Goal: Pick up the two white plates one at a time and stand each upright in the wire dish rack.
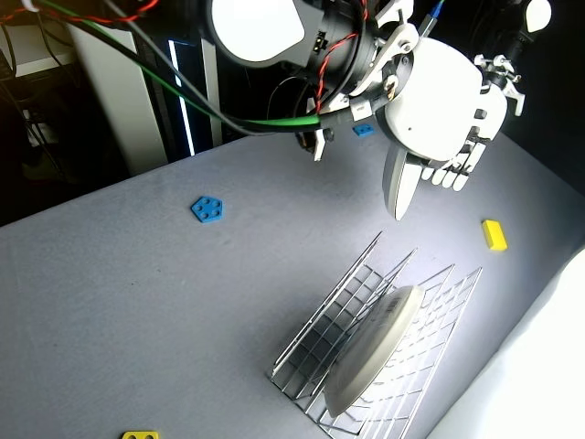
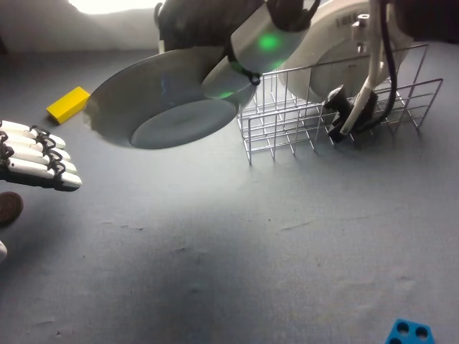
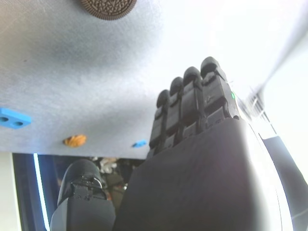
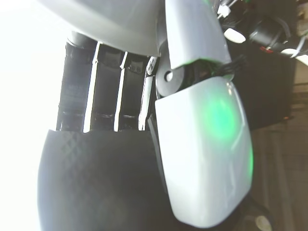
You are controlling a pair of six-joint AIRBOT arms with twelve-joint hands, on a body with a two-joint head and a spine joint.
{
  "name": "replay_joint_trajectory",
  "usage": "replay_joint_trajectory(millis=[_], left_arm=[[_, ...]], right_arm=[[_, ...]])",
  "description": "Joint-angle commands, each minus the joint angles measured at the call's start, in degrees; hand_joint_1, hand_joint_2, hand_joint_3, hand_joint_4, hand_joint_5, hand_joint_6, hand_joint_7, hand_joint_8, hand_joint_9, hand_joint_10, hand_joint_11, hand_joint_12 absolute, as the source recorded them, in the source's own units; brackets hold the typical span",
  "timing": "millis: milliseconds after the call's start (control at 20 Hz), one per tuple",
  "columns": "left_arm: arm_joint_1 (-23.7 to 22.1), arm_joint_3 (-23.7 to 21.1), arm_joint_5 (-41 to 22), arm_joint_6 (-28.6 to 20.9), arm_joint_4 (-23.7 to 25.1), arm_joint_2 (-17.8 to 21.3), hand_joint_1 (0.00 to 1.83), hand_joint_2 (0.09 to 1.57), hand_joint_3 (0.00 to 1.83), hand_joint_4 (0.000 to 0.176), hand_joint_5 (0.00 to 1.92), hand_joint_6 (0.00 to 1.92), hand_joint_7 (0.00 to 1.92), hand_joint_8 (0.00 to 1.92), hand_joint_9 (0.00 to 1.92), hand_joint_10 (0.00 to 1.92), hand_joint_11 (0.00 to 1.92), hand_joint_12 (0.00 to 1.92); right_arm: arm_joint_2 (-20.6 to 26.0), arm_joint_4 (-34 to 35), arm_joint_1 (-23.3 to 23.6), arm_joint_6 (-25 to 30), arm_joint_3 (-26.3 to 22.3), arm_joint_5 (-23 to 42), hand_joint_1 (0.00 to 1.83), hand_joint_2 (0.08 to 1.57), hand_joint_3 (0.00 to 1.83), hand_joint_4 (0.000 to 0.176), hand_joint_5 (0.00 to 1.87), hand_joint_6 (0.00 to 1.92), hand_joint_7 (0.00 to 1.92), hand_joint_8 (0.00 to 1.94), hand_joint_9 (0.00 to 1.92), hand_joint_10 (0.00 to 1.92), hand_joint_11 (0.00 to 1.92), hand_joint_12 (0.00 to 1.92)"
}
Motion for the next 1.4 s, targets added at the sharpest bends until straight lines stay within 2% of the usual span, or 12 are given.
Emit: replay_joint_trajectory(millis=[0,450,900,950,1000,1150,1350], left_arm=[[-0.5,0.3,-1.7,0.0,-3.4,0.3,0.00,1.03,0.00,0.000,0.07,0.00,0.08,0.00,0.06,0.00,0.00,0.00],[-0.8,0.1,-1.7,-0.1,-2.7,0.3,0.00,1.02,0.00,0.000,0.10,0.01,0.10,0.01,0.08,0.01,0.01,0.01],[-1.3,-0.2,-1.7,-0.1,-2.0,0.2,0.00,1.04,0.00,0.000,0.09,0.00,0.10,0.00,0.07,0.00,0.00,0.00],[-1.4,-0.2,-1.7,-0.1,-2.0,0.2,0.00,1.03,0.00,0.000,0.10,0.00,0.10,0.00,0.08,0.00,0.01,0.00],[-1.4,-0.2,-1.7,-0.1,-2.0,0.2,0.00,1.04,0.00,0.000,0.08,0.00,0.10,0.00,0.07,0.00,0.00,0.00],[-1.4,-0.1,-1.7,-0.1,-2.0,0.2,0.00,1.03,0.00,0.000,0.10,0.01,0.11,0.01,0.08,0.01,0.02,0.01],[-1.4,-0.2,-1.7,-0.1,-2.0,0.3,0.00,1.02,0.00,0.000,0.10,0.00,0.11,0.00,0.08,0.00,0.01,0.00]], right_arm=[[0.4,1.6,1.0,1.3,-0.2,7.6,1.49,1.08,0.00,0.000,1.03,0.87,0.89,0.92,0.98,1.00,0.91,1.40],[3.4,8.3,-0.4,1.3,-0.2,8.2,1.49,1.08,0.00,0.000,1.03,0.89,0.91,0.90,0.99,0.95,0.92,1.38],[4.4,8.9,-0.8,1.3,0.3,10.9,1.49,1.08,0.00,0.000,1.02,0.91,0.88,0.93,1.00,0.95,0.94,1.36],[4.3,8.9,-0.7,1.3,0.4,11.4,1.49,1.09,0.00,0.000,1.01,0.91,0.85,0.99,0.98,0.97,0.93,1.38],[4.2,9.0,-0.5,1.3,0.6,11.5,1.49,1.07,0.00,0.000,1.01,0.89,0.93,0.86,1.04,0.90,0.95,1.36],[4.1,9.0,-0.5,1.3,1.2,12.1,1.49,1.07,0.00,0.000,1.03,0.88,0.91,0.90,1.03,0.87,0.98,1.31],[4.3,9.0,-0.8,1.0,1.3,15.4,1.49,1.08,0.00,0.000,1.02,0.89,0.89,0.93,1.01,0.93,0.97,1.34]])
